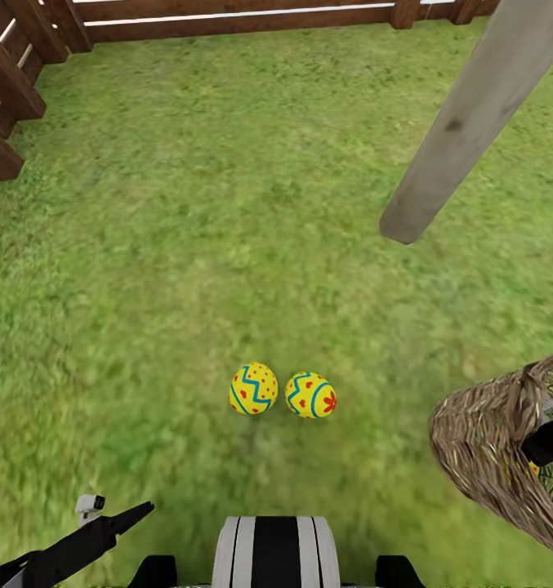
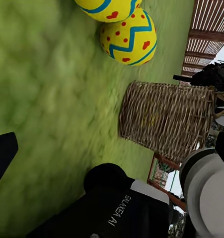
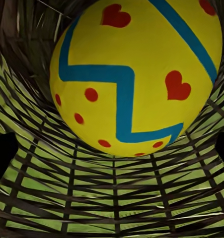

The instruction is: Take the three Easter eggs out of the wicker basket on the lawn in the garden, then place them on the lawn next to a single tree (choose any tree) so that all three eggs are next to the same tree and none are left in the basket.

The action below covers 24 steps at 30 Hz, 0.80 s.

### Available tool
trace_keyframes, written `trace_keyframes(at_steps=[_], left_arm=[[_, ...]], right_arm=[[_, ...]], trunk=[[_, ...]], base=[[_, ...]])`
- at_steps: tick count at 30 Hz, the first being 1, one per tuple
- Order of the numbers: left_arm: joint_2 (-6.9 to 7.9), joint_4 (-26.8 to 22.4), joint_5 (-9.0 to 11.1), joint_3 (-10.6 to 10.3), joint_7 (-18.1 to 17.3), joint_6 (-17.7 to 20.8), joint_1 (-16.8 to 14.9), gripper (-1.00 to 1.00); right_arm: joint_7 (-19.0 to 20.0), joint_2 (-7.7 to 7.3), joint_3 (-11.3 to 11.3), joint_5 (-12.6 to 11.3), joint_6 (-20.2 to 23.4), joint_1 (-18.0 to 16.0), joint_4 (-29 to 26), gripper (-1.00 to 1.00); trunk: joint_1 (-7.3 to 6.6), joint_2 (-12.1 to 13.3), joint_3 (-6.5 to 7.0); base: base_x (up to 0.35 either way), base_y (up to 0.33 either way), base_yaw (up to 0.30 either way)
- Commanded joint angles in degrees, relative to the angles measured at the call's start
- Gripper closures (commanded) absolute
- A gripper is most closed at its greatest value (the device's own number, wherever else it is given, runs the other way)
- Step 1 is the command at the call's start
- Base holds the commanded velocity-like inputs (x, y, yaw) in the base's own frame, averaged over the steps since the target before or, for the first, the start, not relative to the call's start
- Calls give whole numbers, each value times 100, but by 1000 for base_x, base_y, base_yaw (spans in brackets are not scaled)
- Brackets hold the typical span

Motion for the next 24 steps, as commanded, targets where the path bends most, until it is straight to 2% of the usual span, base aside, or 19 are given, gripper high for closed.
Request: trace_keyframes(at_steps=[1, 10, 17, 24], left_arm=[[0, -24, 35, -49, -20, 38, -2, -100], [-77, -306, 19, -186, -20, -229, 0, -100], [-59, -1089, 30, -241, -20, -217, 126, -100], [2, -1996, 59, -240, -20, -144, 423, -100]], right_arm=[[3, 6, 32, -16, 2, -21, -8, -100], [3, 38, 39, -14, 2, -20, -11, -100], [3, 89, 38, -14, 9, -18, -16, -100], [-38, 181, 32, -14, 11, -17, -8, -100]], trunk=[[-1, -2, -4], [-1, -2, -4], [-1, -2, -4], [17, -11, -160]], base=[[0, 0, 0], [0, 0, 0], [0, 0, 0], [0, 0, 0]])
